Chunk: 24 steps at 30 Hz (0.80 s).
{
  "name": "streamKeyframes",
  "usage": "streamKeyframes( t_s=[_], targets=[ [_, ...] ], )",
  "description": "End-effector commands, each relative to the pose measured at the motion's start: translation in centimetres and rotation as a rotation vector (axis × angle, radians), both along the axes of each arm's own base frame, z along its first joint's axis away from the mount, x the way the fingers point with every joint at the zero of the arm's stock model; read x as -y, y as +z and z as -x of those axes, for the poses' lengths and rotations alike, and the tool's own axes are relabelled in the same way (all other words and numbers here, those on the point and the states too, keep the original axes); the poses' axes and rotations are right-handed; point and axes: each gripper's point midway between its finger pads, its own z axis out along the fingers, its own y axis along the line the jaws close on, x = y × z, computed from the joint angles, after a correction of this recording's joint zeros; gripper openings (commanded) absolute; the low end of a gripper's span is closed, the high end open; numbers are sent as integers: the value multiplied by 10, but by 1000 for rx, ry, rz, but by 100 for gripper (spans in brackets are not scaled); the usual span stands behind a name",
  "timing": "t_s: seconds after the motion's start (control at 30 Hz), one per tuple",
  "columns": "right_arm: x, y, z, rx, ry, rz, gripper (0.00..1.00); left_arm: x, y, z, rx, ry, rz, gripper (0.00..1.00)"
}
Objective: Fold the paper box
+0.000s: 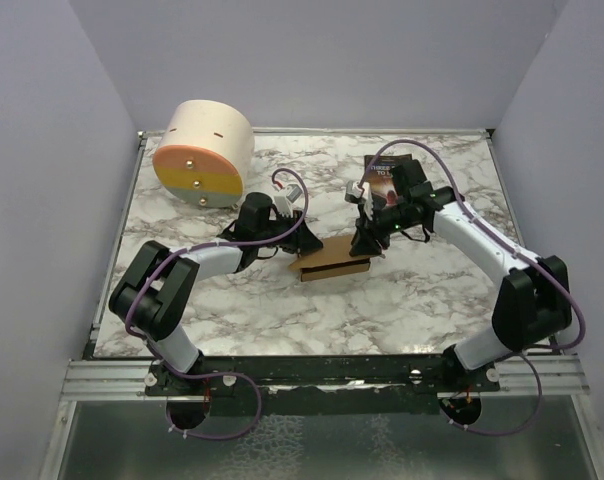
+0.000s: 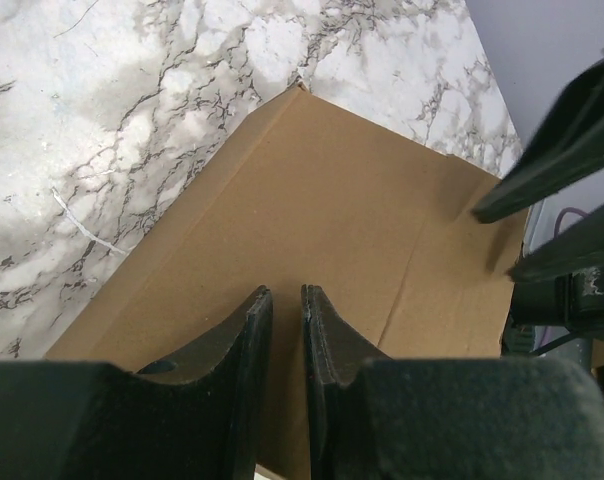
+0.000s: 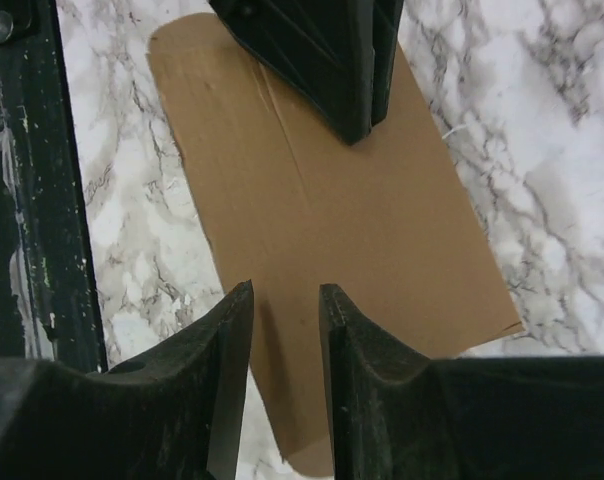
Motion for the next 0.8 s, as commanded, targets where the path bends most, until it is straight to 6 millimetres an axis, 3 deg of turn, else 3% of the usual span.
streamKeyframes(
  t_s=[0.0,0.27,0.4,0.57,0.77],
  targets=[
    [-7,-12,-9,-84,-37,-15,30,1,5,4,6,-15,19,21],
    [7,-65,-11,-152,-91,105,25,-1,-1,8,-7,-15,11,16],
    [8,-81,-9,-189,-91,123,24,-5,-11,14,-29,-12,-1,15],
    [1,-72,-5,-203,-56,76,25,-6,-11,17,-32,-9,1,15],
    [-12,-43,1,-201,16,-29,28,-4,10,9,1,19,32,19]
  ],
)
